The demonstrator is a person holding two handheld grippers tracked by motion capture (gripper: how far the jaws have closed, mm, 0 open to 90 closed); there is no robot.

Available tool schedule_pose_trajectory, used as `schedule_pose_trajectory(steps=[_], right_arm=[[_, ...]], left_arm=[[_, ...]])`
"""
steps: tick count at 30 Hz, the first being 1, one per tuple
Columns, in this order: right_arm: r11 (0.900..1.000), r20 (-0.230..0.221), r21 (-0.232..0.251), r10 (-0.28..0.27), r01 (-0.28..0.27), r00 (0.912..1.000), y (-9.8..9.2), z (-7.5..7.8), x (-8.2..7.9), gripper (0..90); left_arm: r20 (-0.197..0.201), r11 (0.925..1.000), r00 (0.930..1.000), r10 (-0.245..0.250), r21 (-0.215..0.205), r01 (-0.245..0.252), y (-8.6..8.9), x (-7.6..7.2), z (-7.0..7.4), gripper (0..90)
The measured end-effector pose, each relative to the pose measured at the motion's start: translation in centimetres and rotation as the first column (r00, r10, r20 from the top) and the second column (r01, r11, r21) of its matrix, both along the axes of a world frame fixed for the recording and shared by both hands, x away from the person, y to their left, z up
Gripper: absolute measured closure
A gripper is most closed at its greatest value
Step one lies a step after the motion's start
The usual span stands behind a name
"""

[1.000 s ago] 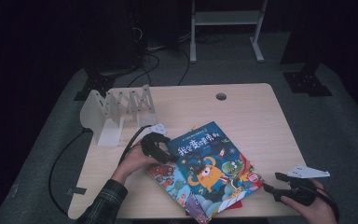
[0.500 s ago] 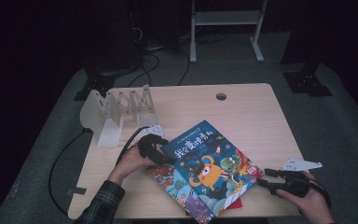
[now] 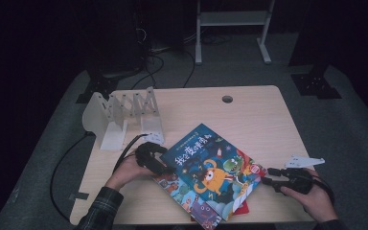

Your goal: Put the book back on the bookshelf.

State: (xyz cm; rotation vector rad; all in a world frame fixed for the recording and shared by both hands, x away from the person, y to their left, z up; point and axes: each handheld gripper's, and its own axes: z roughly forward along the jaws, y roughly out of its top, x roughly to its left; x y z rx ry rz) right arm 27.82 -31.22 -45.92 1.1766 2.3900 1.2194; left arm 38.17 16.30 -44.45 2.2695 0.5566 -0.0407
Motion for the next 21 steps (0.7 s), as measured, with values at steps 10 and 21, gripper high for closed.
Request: schedule_pose_trajectory(steps=[10,21], right_arm=[[0.999,-0.003,0.022,0.028,-0.028,0.9996,0.6,0.4,1.6,54.9],[1.000,-0.008,0.014,0.005,-0.005,1.0000,0.8,0.5,3.2,52.2]], left_arm=[[-0.004,0.9999,0.9999,0.015,-0.006,-0.015,1.1,-2.0,0.0,0.0],[-0.008,0.9999,0.9999,0.013,-0.010,-0.013,1.8,-3.6,0.1,0.0]])
